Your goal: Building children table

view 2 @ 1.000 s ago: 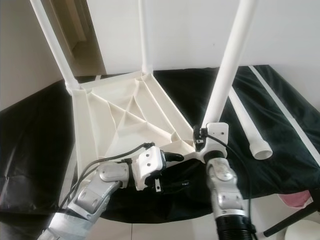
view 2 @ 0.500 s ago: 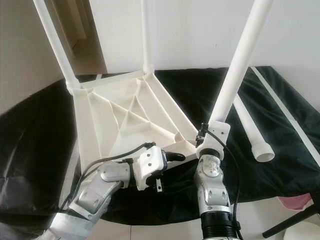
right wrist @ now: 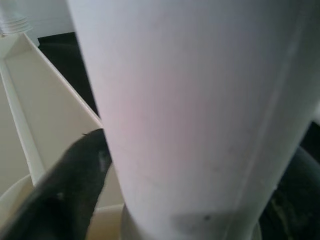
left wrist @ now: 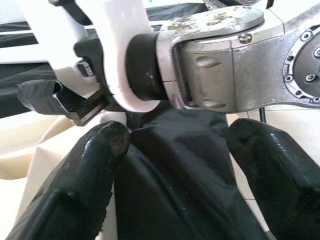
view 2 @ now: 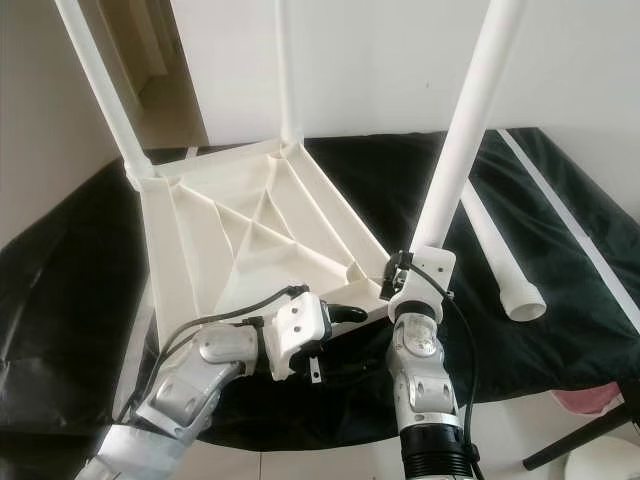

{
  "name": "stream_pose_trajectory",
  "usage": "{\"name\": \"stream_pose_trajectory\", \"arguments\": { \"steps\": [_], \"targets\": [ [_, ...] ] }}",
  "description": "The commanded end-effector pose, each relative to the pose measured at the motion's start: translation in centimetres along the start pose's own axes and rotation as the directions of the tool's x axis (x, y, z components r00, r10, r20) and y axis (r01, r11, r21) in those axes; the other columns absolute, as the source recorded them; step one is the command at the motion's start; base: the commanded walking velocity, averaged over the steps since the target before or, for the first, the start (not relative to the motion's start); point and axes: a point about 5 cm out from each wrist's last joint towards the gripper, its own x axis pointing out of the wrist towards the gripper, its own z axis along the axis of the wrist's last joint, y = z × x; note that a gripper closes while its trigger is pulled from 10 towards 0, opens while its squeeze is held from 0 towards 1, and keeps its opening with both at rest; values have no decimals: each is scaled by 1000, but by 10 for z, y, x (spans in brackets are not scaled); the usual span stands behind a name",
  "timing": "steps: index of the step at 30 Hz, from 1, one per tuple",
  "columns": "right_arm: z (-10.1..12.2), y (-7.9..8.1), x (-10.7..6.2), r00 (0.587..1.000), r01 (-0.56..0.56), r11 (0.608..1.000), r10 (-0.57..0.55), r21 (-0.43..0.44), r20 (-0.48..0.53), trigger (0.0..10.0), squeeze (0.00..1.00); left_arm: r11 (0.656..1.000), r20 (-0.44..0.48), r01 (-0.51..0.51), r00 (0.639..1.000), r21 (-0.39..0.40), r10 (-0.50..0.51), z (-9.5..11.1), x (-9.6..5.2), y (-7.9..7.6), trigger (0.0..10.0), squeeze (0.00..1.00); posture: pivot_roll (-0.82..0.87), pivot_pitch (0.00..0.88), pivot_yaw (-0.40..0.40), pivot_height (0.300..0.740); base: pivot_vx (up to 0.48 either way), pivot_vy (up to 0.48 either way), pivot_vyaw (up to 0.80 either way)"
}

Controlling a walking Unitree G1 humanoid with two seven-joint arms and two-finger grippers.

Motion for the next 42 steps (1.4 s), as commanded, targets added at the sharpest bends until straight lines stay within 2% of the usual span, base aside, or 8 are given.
{"name": "stream_pose_trajectory", "arguments": {
  "steps": [1, 9, 10, 11, 16, 20, 34, 42],
  "targets": [
    [1, 2, 2, 1000, -20, 1000, 20, 2, 8, 10000, 1000, 998, -2, -56, 998, 8, 56, 0, -1, 5, 10000, 0, -96, 0, 20, 740, 0, 0, 0],
    [5, -13, 6, 985, -168, 986, 168, 10, 38, 10000, 1000, 999, -2, -48, 999, 9, 48, -1, 0, 4, 10000, 0, -103, 0, 28, 740, 0, 0, 0],
    [4, -14, 7, 982, -185, 983, 184, 13, 34, 10000, 51, 999, -1, -48, 999, 9, 48, -1, 0, 5, 10000, 0, -103, 0, 28, 740, 0, 0, 0],
    [4, -11, 8, 975, -219, 976, 219, 9, 29, 10000, 0, 999, -1, -46, 999, 11, 46, -1, 0, 5, 10000, 0, -105, 0, 30, 740, 0, 0, 0],
    [4, 3, 8, 920, -392, 920, 392, -24, 3, 10000, 0, 999, 0, -35, 999, 19, 35, 0, 1, 5, 10000, 0, -104, 0, 33, 740, 0, 0, 0],
    [2, 7, 2, 835, -549, 827, 550, -121, -23, 10000, 0, 999, -3, -32, 999, 21, 32, 0, 1, 5, 10000, 0, -97, 0, 32, 740, 0, 0, 0],
    [5, 5, -4, 740, -672, 735, 670, -95, -53, 10000, 0, 998, -47, -28, 998, 55, 31, -5, -1, 2, 10000, 0, -84, 0, 33, 740, 0, 0, 0],
    [22, -6, 5, 690, -716, 671, 721, -191, -55, 10000, 0, 994, -53, -73, 996, 85, 77, -6, -3, 7, 10000, 0, -84, 0, 33, 740, 0, 0, 0]
  ]
}}
